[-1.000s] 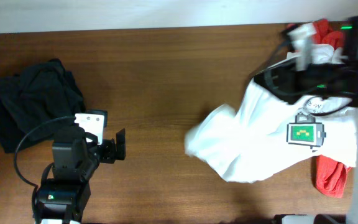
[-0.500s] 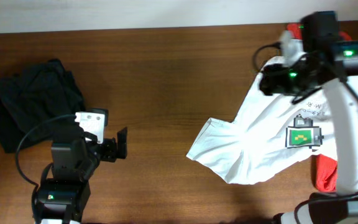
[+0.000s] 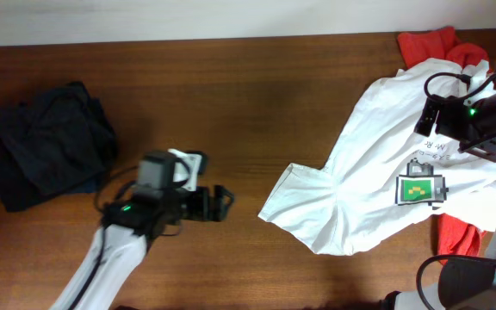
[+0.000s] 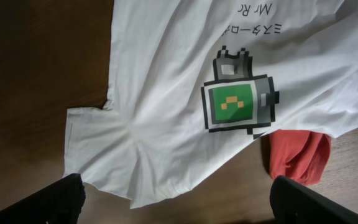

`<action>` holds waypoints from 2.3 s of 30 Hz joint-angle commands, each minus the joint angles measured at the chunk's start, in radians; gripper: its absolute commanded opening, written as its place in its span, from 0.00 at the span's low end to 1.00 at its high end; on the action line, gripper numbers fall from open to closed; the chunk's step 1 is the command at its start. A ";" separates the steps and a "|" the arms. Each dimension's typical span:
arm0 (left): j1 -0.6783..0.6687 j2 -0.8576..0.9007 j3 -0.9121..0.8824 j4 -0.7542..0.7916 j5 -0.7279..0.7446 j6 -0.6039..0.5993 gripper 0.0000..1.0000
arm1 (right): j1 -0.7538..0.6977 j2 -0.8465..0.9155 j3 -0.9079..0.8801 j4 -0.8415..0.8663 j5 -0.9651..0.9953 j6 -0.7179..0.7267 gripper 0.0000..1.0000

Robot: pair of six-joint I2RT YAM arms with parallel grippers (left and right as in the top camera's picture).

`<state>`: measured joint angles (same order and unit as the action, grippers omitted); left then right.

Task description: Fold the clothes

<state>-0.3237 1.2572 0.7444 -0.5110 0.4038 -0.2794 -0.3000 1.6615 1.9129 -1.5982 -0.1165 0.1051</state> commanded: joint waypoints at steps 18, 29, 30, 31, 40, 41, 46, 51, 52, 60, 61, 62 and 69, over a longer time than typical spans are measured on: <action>-0.426 0.563 0.018 0.591 0.026 -0.410 0.84 | -0.002 -0.011 0.003 -0.003 -0.006 0.008 0.99; -0.467 0.581 0.018 0.760 -0.018 -0.383 0.00 | -0.002 -0.011 0.003 0.000 -0.006 0.008 0.99; -0.460 0.581 0.019 0.778 -0.019 -0.369 0.00 | -0.002 -0.011 0.003 0.000 -0.006 0.008 0.99; -0.451 0.579 0.023 0.789 -0.018 -0.354 0.00 | -0.002 -0.011 0.003 0.000 -0.006 0.008 0.99; -0.214 0.343 0.127 0.541 -0.086 -0.170 0.00 | -0.002 -0.011 0.003 0.001 -0.003 0.008 0.99; -0.168 0.308 0.137 0.504 -0.106 -0.167 0.00 | -0.002 -0.011 0.003 0.001 -0.003 0.008 0.99; 0.052 0.184 0.150 0.471 -0.114 -0.139 0.00 | -0.002 -0.011 0.003 0.005 -0.003 0.008 0.99; 0.235 0.187 0.196 0.553 -0.201 -0.130 0.00 | -0.002 -0.011 0.003 0.005 -0.003 0.008 0.99; 0.256 0.192 0.201 0.576 -0.212 -0.130 0.00 | -0.002 -0.011 0.003 0.005 -0.003 0.008 0.99; 0.386 0.282 0.303 0.668 -0.226 -0.114 0.07 | -0.002 -0.011 0.003 0.005 -0.003 0.008 0.99; 0.394 0.297 0.320 0.667 -0.226 -0.094 0.09 | -0.002 -0.011 0.003 0.005 -0.003 0.008 0.99; 0.402 0.316 0.344 0.660 -0.226 -0.072 0.10 | -0.002 -0.011 0.003 0.005 -0.003 0.008 0.99; 0.401 0.369 0.419 0.369 -0.106 -0.063 0.99 | -0.002 -0.011 0.003 0.004 -0.003 0.008 0.99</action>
<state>0.0826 1.6093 1.1446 -0.0338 0.2043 -0.3683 -0.3000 1.6615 1.9129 -1.5940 -0.1207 0.1055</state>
